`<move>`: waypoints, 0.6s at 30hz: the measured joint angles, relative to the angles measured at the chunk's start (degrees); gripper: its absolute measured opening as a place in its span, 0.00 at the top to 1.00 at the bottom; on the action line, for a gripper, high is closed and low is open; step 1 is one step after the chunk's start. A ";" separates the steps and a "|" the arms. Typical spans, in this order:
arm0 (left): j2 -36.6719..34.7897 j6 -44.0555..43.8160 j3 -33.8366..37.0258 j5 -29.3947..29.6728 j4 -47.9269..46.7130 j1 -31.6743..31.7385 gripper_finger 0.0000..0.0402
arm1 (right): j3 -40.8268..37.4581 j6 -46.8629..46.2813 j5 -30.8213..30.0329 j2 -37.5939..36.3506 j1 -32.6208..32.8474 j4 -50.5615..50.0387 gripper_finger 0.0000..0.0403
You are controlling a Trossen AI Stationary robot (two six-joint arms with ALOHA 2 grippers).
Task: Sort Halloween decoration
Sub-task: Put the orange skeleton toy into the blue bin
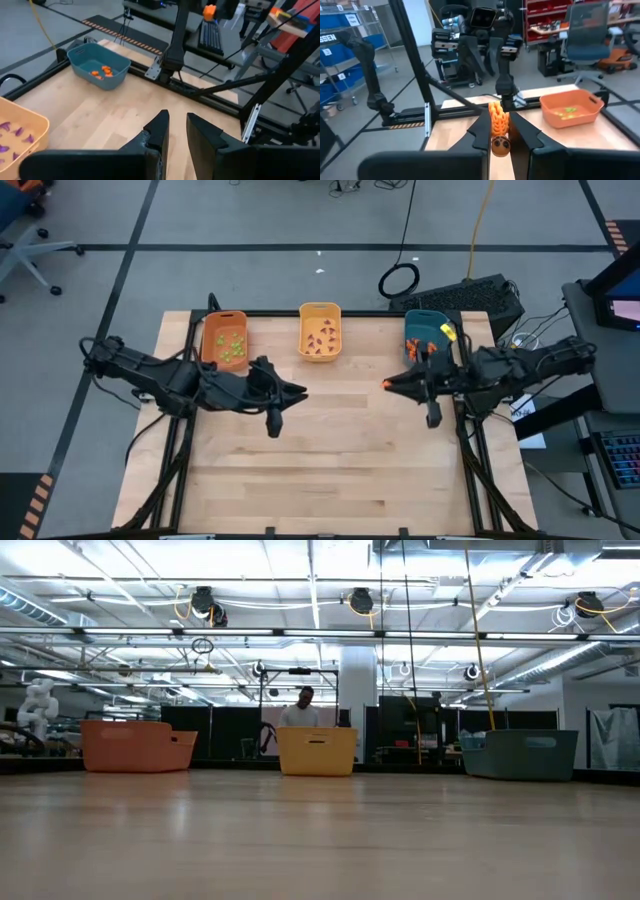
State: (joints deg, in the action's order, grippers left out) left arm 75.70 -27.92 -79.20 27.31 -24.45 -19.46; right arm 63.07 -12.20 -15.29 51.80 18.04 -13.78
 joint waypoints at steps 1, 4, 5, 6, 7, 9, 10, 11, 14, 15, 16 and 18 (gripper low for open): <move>0.00 0.00 -0.34 0.00 0.06 0.00 0.84 | 0.00 0.64 0.02 -0.36 -0.28 0.00 0.94; 0.00 0.20 -1.21 0.02 0.01 0.00 0.84 | 0.00 4.27 0.03 -1.53 -0.91 -0.01 0.94; 0.00 0.54 -1.56 0.02 -0.08 0.00 0.84 | 0.00 6.18 0.03 -1.95 -1.04 -0.03 0.94; 0.00 1.29 -1.84 0.02 0.05 0.00 0.84 | 0.00 8.20 0.04 -2.35 -1.18 -0.01 0.94; 0.00 1.75 -2.13 0.04 0.11 0.00 0.84 | 0.00 10.11 0.03 -2.72 -1.32 -0.02 0.94; 0.00 2.93 -2.37 0.34 0.12 0.00 0.84 | 0.00 13.90 0.05 -3.38 -1.68 0.00 0.94; 0.00 3.47 -2.38 0.73 0.08 0.00 0.84 | 0.00 15.71 0.05 -3.62 -1.91 0.00 0.94; 0.00 4.25 -2.38 1.19 -0.01 0.00 0.84 | 0.00 17.37 0.03 -3.79 -2.00 0.01 0.94; 0.00 4.78 -2.38 2.05 0.00 0.15 0.84 | 0.00 20.09 0.05 -4.21 -2.36 0.04 0.94; 0.00 4.69 -2.38 2.10 -0.01 0.39 0.84 | 0.00 20.28 0.05 -4.29 -2.55 0.08 0.94; 0.00 4.44 -2.38 2.10 -0.02 0.59 0.84 | 0.00 20.30 0.05 -4.34 -2.74 0.12 0.94; 0.00 4.42 -2.38 2.12 0.02 0.83 0.84 | 0.02 19.82 0.05 -4.35 -3.07 0.19 0.94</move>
State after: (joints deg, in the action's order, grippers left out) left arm 75.70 -23.50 -81.58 29.43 -24.43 -18.63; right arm 63.09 7.62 -15.25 47.45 14.97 -13.58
